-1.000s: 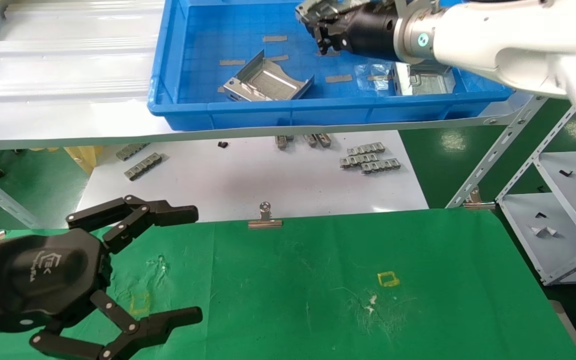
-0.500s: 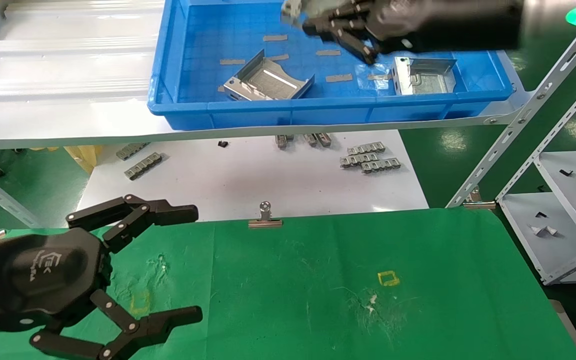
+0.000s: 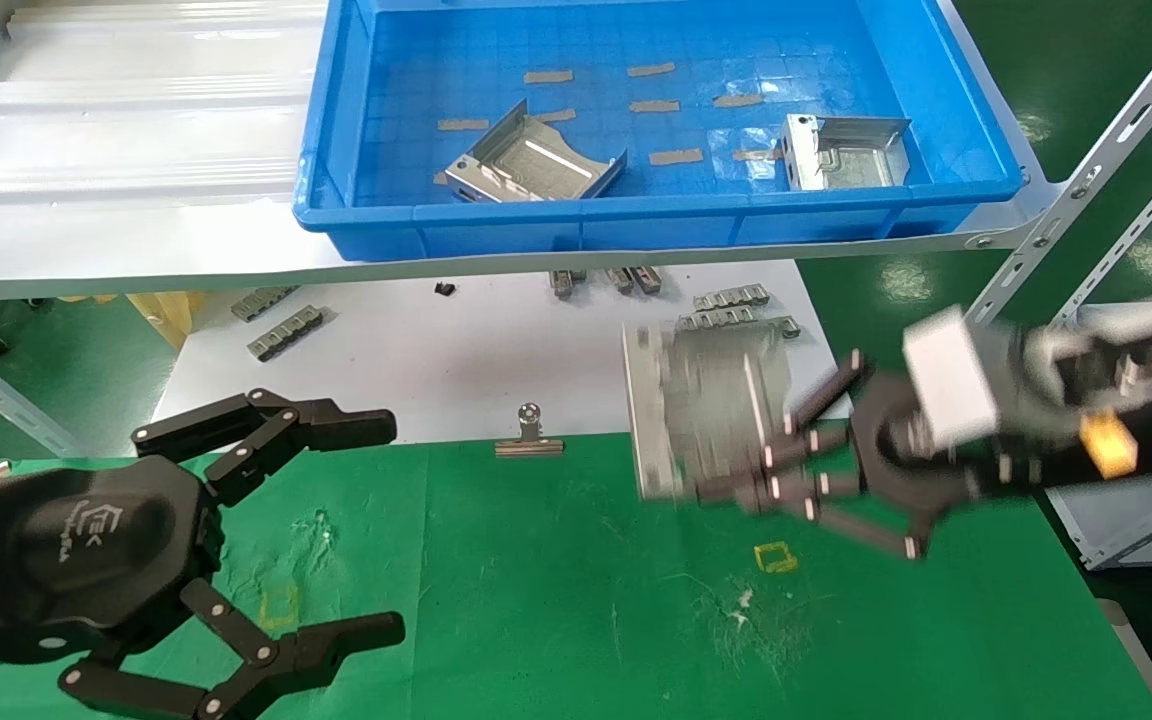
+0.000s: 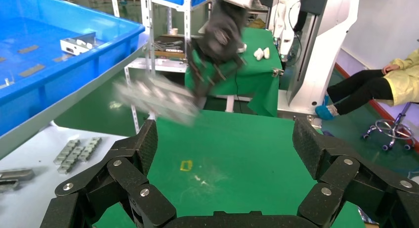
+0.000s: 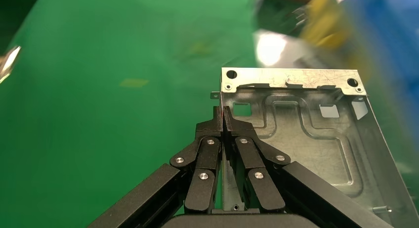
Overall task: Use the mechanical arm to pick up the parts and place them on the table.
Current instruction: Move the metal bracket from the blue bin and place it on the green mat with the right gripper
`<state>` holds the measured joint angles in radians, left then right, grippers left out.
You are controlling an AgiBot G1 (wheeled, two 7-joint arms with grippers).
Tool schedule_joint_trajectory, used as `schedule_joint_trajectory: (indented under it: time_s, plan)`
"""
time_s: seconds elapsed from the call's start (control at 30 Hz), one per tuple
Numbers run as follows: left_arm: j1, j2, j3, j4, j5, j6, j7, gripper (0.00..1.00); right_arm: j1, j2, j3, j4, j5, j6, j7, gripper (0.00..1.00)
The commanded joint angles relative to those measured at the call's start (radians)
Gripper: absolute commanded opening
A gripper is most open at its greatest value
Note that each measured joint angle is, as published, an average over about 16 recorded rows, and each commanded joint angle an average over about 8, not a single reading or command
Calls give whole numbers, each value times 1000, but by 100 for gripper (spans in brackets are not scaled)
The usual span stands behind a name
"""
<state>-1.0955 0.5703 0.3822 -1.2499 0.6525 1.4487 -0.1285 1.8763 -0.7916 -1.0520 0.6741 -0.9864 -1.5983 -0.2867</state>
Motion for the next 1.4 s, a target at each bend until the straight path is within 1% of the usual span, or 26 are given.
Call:
schedule_joint_trajectory:
  time_s: [0.03,0.17,0.33,0.5,0.8,0.83,1.07,1.1,1.27,1.4]
  plan:
    - [0,0,0,0,0,0,0,100,-38,38,-49,64,14,1,-16,0]
    - [0,0,0,0,0,0,0,100,-66,48,-131,41,-18,8,-93,0]
    - [0,0,0,0,0,0,0,100,-90,26,-198,-59,-64,26,-203,0]
    - [0,0,0,0,0,0,0,100,-121,-20,-219,-187,-84,49,-311,0]
    - [0,0,0,0,0,0,0,100,-165,-109,-224,-386,-91,84,-449,0]
    - [0,0,0,0,0,0,0,100,-170,-117,-223,-402,-91,90,-465,5]
    - [0,0,0,0,0,0,0,100,-186,-166,-224,-476,-99,132,-571,93]
    - [0,0,0,0,0,0,0,100,-185,-171,-225,-484,-102,135,-581,100]
    - [0,0,0,0,0,0,0,100,-173,-188,-234,-522,-117,136,-606,100]
    - [0,0,0,0,0,0,0,100,-161,-193,-233,-549,-117,122,-603,100]
